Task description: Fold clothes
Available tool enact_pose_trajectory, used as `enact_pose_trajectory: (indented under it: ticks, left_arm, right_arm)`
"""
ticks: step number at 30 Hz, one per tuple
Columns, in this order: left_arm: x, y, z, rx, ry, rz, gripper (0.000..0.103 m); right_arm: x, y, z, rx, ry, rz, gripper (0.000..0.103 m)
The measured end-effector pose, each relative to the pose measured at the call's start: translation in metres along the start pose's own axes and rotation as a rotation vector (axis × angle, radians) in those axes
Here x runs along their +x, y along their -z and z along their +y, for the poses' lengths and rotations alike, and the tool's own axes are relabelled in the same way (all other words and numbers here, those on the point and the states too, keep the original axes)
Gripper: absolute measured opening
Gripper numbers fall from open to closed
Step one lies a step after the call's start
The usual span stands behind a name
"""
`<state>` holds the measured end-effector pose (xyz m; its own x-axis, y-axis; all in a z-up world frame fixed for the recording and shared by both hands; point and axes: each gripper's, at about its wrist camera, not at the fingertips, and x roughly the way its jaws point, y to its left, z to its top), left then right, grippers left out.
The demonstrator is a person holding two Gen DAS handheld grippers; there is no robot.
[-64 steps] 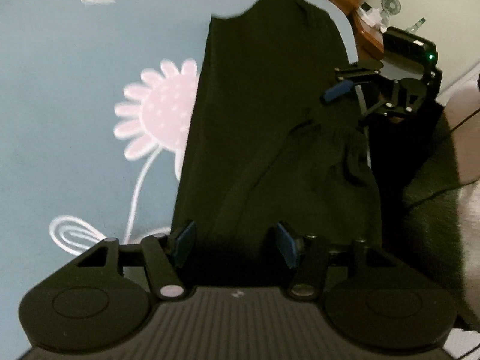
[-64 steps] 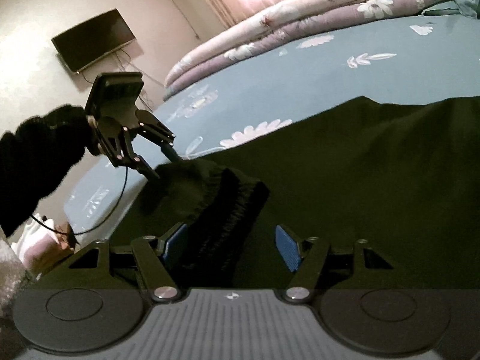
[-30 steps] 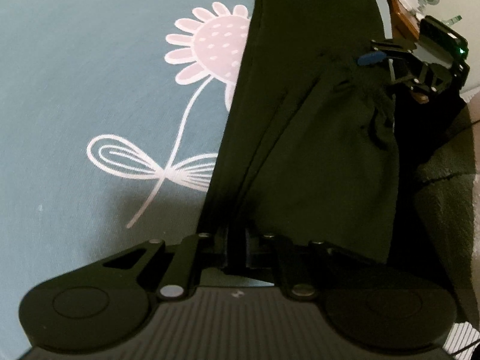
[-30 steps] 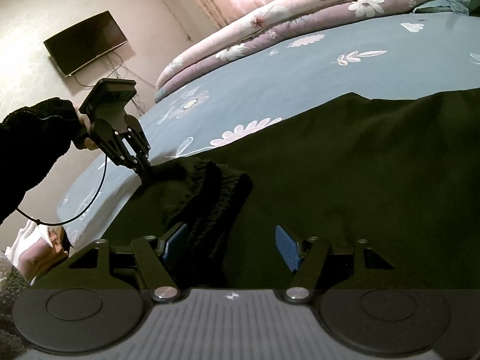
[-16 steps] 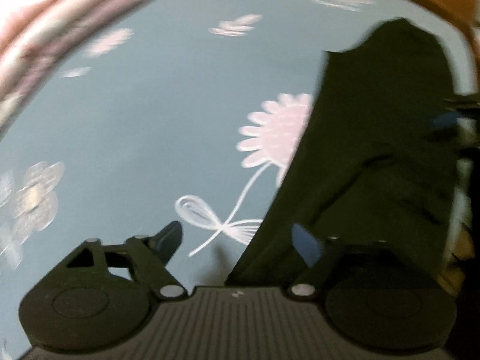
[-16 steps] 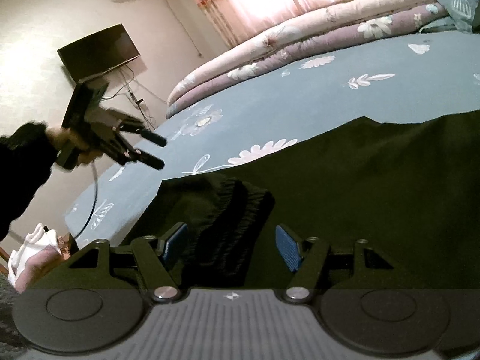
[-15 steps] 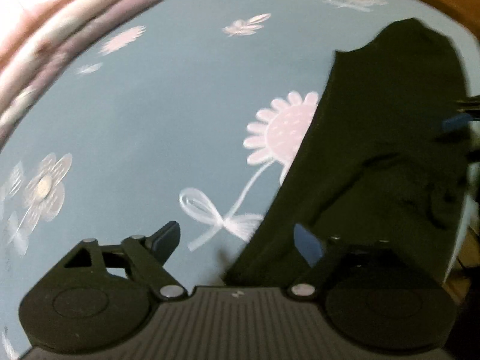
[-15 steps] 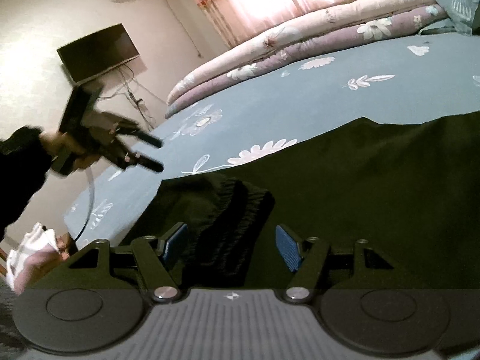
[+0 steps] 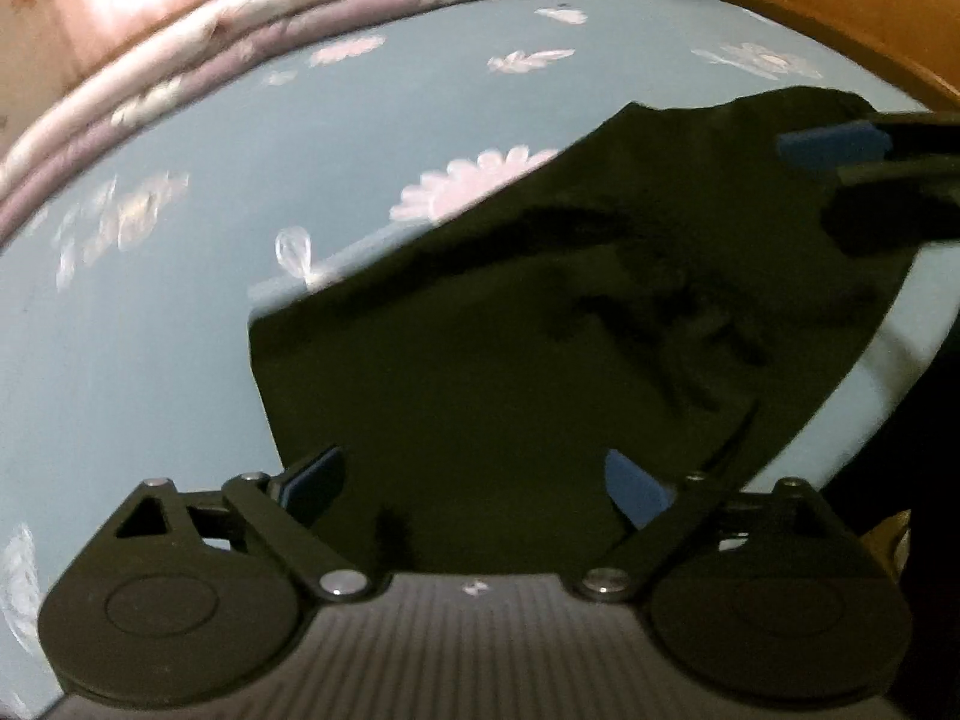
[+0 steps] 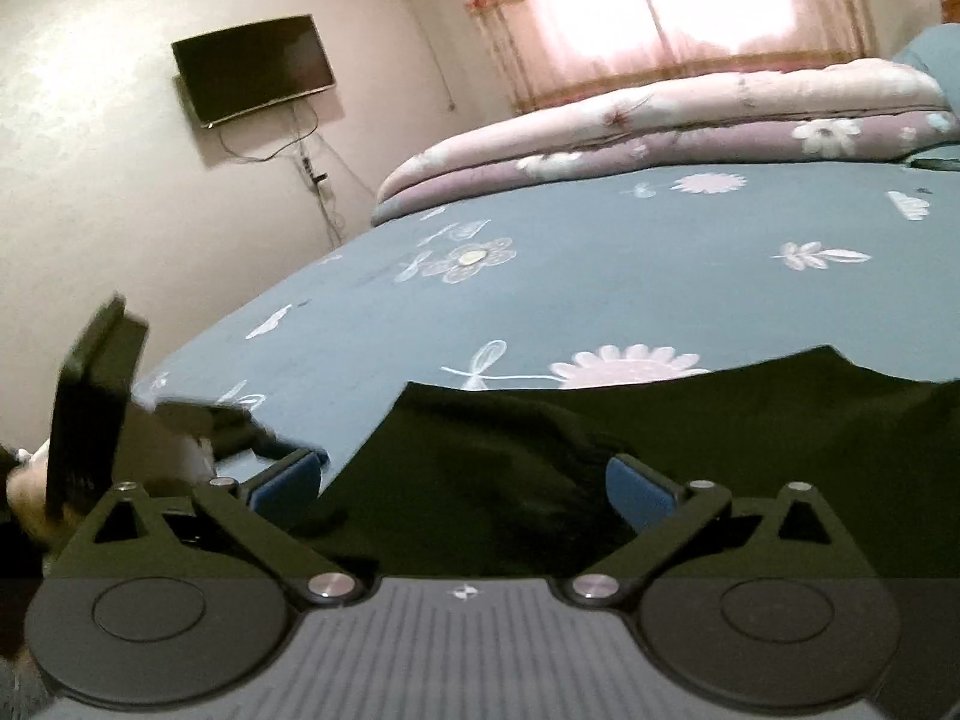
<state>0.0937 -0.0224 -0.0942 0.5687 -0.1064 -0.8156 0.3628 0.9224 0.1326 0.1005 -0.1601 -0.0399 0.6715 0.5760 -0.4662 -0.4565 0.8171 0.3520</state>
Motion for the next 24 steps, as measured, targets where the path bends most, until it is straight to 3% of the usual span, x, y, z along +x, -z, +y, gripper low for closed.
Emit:
enact_pose_trajectory:
  ticks: [7, 11, 17, 24]
  left_arm:
    - [0.023, 0.020, 0.023, -0.234, 0.007, 0.061, 0.096]
    - [0.028, 0.022, 0.024, -0.236, -0.001, 0.043, 0.102]
    - [0.029, 0.026, 0.025, -0.240, 0.001, 0.028, 0.102]
    - [0.025, 0.029, 0.023, -0.242, -0.002, 0.025, 0.102]
  right_arm:
    - [0.052, -0.029, -0.015, 0.145, -0.133, 0.096, 0.103]
    - [0.093, -0.042, -0.035, 0.233, -0.170, 0.169, 0.103]
    - [0.137, -0.037, -0.070, 0.278, -0.071, 0.247, 0.103]
    - [0.106, -0.043, -0.048, 0.278, -0.092, 0.177, 0.103]
